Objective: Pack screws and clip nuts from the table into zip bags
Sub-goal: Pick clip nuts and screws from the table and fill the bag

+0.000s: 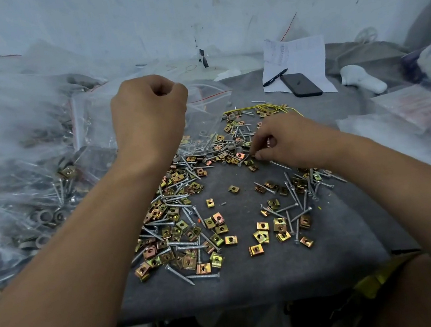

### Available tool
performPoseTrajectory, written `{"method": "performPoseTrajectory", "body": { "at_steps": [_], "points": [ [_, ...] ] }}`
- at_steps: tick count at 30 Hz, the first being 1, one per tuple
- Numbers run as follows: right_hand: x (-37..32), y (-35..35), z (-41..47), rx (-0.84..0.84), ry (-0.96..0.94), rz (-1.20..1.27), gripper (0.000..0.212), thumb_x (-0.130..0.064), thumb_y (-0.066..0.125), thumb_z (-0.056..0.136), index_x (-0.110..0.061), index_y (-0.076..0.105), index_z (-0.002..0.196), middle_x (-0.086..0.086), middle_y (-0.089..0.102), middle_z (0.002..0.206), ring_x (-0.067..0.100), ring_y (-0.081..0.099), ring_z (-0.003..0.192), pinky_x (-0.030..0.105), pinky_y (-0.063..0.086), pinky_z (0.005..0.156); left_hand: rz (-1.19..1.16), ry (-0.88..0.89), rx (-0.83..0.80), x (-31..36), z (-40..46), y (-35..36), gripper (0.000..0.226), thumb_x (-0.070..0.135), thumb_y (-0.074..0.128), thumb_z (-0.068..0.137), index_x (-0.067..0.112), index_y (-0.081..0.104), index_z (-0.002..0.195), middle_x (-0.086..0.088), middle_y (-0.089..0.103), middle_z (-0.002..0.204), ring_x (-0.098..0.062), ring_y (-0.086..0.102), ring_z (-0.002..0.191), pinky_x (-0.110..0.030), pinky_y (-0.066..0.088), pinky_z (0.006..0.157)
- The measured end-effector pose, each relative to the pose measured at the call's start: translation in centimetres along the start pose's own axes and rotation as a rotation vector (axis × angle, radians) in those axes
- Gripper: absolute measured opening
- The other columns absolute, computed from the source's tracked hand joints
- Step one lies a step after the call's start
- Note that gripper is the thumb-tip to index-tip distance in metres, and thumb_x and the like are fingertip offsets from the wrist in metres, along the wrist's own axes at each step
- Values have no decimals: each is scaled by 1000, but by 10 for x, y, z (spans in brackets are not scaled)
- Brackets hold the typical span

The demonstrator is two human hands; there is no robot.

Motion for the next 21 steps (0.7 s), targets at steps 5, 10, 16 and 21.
{"method": "performPoseTrajectory", "body": {
  "at_steps": [5,10,16,21],
  "points": [
    [1,2,-2,76,-26,59,14,-34,66,99,-27,77,103,-20,61,89,2,56,83,24,45,74,-6,-4,0,0,-1,0,22,21,63,95,8,79,85,-10,76,78,-35,74,78,-54,61,67],
    [4,-1,-4,9,-85,165,5,-35,72,94,-33,76,92,-18,67,88,0,60,83,22,44,72,2,0,5,1,1,0,24,21,62,95,6,78,87,-13,75,80,-38,73,82,-56,60,69],
    [6,-1,-3,8,-83,180,6,-35,75,93,-34,79,97,-20,68,92,-1,60,88,28,49,78,-2,6,3,2,0,0,24,21,62,95,6,78,87,-12,75,80,-38,73,81,-56,60,69],
    [5,-6,-6,-79,-126,168,15,-41,80,87,-42,77,101,-23,67,101,2,60,101,39,52,93,-2,11,2,1,0,0,25,20,62,96,3,77,88,-16,75,82,-41,72,83,-57,60,70]
  ]
}}
Point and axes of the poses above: each hand's wrist, its own z-axis towards the middle knuckle, its own y-axis out of the palm, x = y × z, the point moved 1 cm from there along z, towards the middle knuckle
